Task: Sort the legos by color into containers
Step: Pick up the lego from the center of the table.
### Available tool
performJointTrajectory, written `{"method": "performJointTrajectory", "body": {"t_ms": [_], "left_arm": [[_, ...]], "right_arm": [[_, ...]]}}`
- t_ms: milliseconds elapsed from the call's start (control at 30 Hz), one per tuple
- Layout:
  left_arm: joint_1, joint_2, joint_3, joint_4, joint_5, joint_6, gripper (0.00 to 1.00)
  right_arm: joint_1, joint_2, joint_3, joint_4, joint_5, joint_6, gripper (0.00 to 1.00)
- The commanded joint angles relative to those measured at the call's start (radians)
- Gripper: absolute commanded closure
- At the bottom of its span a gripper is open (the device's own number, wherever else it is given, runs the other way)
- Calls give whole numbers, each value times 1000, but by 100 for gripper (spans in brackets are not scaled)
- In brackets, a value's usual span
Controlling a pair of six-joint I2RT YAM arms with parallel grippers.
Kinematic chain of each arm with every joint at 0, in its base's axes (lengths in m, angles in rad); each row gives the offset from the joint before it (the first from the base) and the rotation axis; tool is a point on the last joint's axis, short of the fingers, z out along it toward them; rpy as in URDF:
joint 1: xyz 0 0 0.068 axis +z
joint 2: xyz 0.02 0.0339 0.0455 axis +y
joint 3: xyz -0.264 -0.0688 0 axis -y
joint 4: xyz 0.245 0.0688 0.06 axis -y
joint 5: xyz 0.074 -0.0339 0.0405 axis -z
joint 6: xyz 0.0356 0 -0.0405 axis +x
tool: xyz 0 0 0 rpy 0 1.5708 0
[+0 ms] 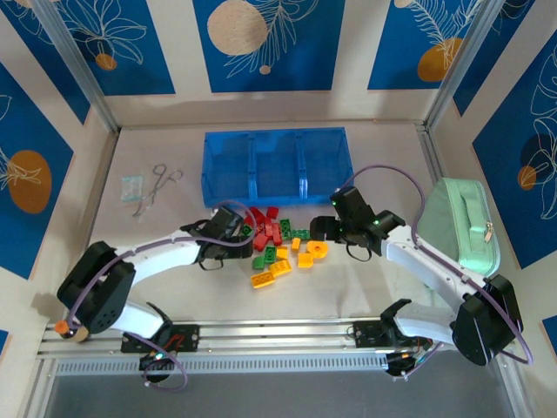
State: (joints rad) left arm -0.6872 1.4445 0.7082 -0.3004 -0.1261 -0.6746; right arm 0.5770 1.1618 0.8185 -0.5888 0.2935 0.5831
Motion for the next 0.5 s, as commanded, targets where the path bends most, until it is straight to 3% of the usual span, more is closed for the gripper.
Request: {"method": "performJointTrajectory", "body": {"t_ms": [0,467], "left_arm": [[-14,28,38,-17,-43,-37,17],[-71,142,114,-84,-111,-24,29]], "right_arm": [[7,-32,-21,1,20,19,17],[6,-77,-64,20,29,32,17]]}}
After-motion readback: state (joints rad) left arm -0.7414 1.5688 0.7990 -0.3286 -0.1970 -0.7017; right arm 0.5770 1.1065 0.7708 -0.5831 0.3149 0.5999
